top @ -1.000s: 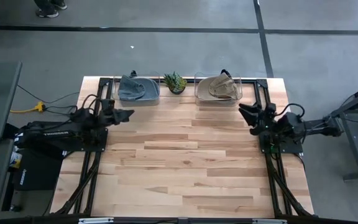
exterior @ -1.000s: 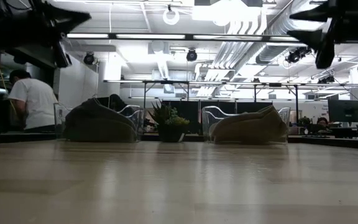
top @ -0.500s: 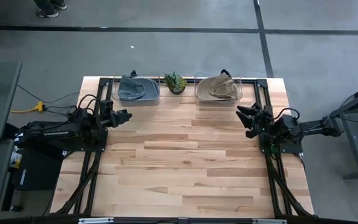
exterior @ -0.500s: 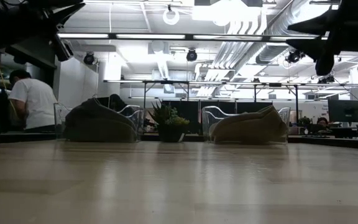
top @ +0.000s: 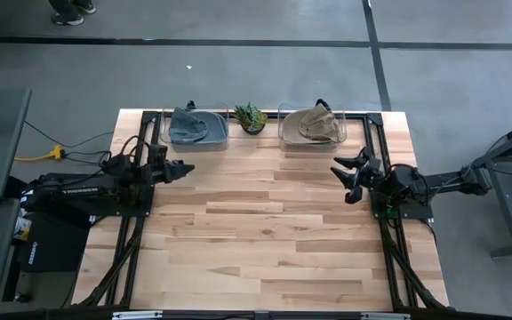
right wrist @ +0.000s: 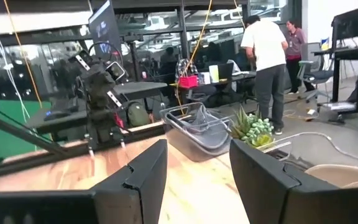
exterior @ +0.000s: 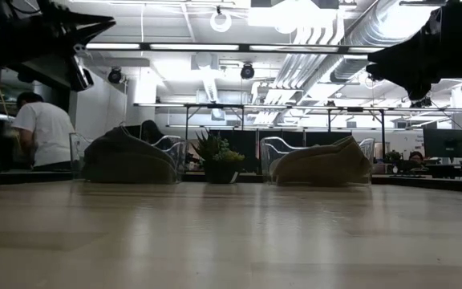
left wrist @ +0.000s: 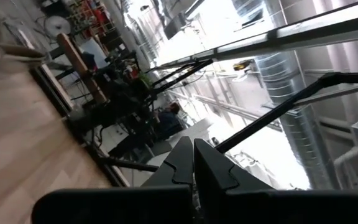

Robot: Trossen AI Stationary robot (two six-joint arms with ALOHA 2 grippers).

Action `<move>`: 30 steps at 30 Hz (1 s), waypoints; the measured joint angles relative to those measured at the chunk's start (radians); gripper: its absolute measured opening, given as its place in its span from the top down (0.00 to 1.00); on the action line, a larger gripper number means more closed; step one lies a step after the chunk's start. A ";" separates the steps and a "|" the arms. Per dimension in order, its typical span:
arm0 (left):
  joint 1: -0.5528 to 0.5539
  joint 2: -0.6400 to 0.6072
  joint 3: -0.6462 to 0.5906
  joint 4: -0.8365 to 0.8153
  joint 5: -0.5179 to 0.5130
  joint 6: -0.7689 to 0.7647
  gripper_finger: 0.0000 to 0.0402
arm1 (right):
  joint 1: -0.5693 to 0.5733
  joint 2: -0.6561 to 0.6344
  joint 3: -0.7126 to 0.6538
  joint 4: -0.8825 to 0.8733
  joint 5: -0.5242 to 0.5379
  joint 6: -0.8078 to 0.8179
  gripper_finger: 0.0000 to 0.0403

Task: Pick & Place hat
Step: Return to Home Position

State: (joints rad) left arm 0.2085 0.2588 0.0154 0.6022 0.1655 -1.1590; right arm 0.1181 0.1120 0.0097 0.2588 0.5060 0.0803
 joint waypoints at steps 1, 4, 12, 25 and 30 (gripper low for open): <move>0.000 0.000 0.000 -0.002 -0.006 0.005 1.00 | 0.000 0.000 0.000 -0.001 0.000 -0.012 0.58; 0.000 0.000 0.000 -0.008 -0.039 0.056 1.00 | 0.000 0.000 0.000 -0.005 0.000 -0.045 0.58; 0.000 0.000 0.000 -0.042 0.066 0.476 1.00 | 0.000 0.000 0.000 -0.049 -0.014 -0.217 0.58; 0.000 0.000 0.000 -0.053 0.116 0.546 1.00 | 0.000 0.000 -0.001 -0.181 -0.123 -0.167 0.58; 0.000 0.000 0.000 -0.094 0.116 0.542 1.00 | 0.000 0.000 -0.001 -0.182 -0.120 -0.167 0.58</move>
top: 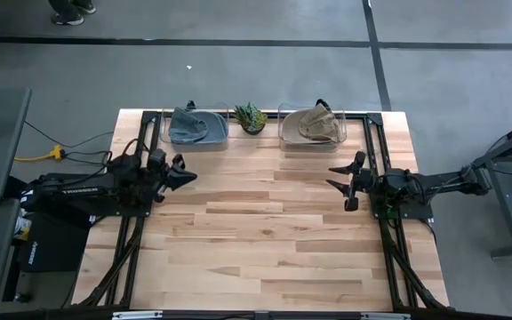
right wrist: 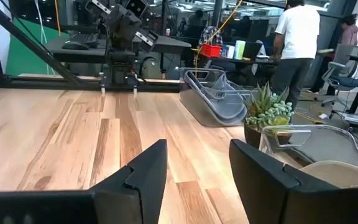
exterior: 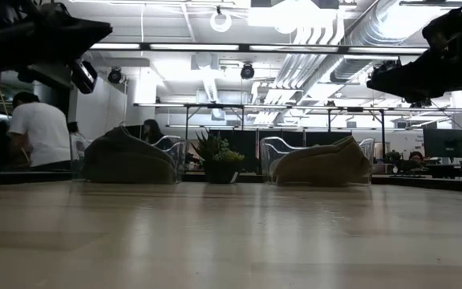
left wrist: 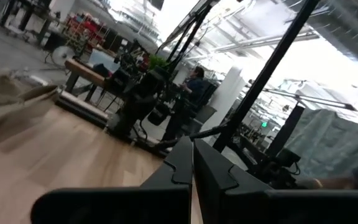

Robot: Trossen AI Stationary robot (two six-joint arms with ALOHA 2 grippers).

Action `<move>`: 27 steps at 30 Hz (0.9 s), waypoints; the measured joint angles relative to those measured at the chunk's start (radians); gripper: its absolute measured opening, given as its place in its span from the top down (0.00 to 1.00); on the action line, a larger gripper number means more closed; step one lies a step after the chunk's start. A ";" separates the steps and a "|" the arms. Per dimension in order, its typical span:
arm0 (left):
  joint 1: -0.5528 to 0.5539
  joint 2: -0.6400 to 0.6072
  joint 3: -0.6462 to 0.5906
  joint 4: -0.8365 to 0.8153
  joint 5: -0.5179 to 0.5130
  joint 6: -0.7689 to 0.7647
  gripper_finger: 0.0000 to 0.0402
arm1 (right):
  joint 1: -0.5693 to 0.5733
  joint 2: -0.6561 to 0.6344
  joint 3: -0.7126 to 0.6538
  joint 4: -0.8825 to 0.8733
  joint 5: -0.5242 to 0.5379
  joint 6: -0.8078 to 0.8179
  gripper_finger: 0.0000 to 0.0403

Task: Pick & Place hat
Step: Return to Home Position

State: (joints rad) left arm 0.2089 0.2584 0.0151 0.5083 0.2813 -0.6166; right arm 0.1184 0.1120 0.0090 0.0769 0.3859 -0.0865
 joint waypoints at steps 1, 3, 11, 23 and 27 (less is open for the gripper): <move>0.000 0.000 0.000 -0.009 -0.002 -0.009 1.00 | 0.000 0.000 0.000 0.000 0.000 0.000 0.58; 0.000 0.000 0.000 -0.032 -0.003 -0.024 1.00 | 0.000 0.000 0.000 0.001 0.000 0.000 0.58; 0.000 0.000 0.000 -0.167 -0.003 -0.028 1.00 | 0.000 0.000 0.000 0.002 0.002 0.000 0.58; 0.000 0.000 0.000 -0.395 -0.005 -0.028 1.00 | 0.000 0.000 0.000 0.002 0.003 0.000 0.58; 0.000 0.000 0.000 -0.453 -0.006 -0.028 1.00 | 0.000 0.000 0.000 0.002 0.003 0.000 0.58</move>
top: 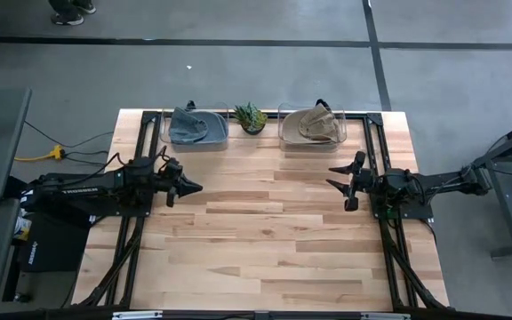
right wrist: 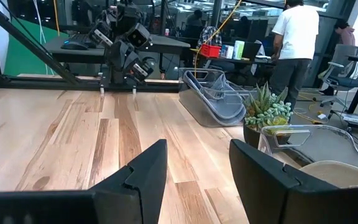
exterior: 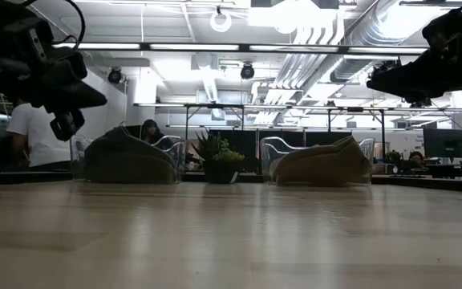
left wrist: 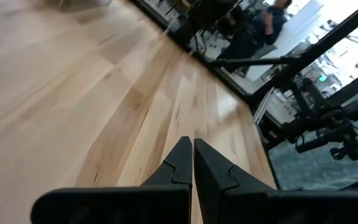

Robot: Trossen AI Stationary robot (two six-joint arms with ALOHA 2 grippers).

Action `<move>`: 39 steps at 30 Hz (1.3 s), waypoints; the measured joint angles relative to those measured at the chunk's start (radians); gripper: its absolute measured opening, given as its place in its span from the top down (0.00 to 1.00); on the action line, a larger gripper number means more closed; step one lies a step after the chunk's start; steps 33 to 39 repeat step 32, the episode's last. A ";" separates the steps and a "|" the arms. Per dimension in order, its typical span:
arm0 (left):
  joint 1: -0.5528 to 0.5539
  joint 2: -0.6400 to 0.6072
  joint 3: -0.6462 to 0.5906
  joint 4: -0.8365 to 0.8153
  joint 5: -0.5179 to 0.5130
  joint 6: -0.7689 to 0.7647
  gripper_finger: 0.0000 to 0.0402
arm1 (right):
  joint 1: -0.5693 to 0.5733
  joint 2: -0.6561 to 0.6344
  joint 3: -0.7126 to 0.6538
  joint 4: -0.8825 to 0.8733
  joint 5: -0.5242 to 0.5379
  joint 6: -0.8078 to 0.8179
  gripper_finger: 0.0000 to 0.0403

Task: Pick & Place hat
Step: Return to Home Position

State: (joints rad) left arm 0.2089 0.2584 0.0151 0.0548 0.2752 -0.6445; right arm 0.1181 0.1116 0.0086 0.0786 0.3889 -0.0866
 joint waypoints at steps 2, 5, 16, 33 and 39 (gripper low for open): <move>0.000 0.001 0.000 -0.014 0.000 0.000 1.00 | 0.000 0.000 0.000 0.000 0.000 0.000 0.58; 0.000 0.000 0.000 -0.013 0.000 0.000 1.00 | 0.000 0.000 0.000 0.000 0.000 0.000 0.58; 0.000 0.001 0.000 -0.013 0.000 -0.001 1.00 | 0.000 0.000 0.000 0.000 0.000 0.000 0.58; 0.000 0.001 0.000 -0.012 0.001 0.000 1.00 | 0.000 0.000 0.000 0.000 0.000 0.000 0.58; 0.000 0.001 0.000 -0.012 0.001 0.000 1.00 | 0.000 0.000 0.000 0.000 0.000 0.000 0.58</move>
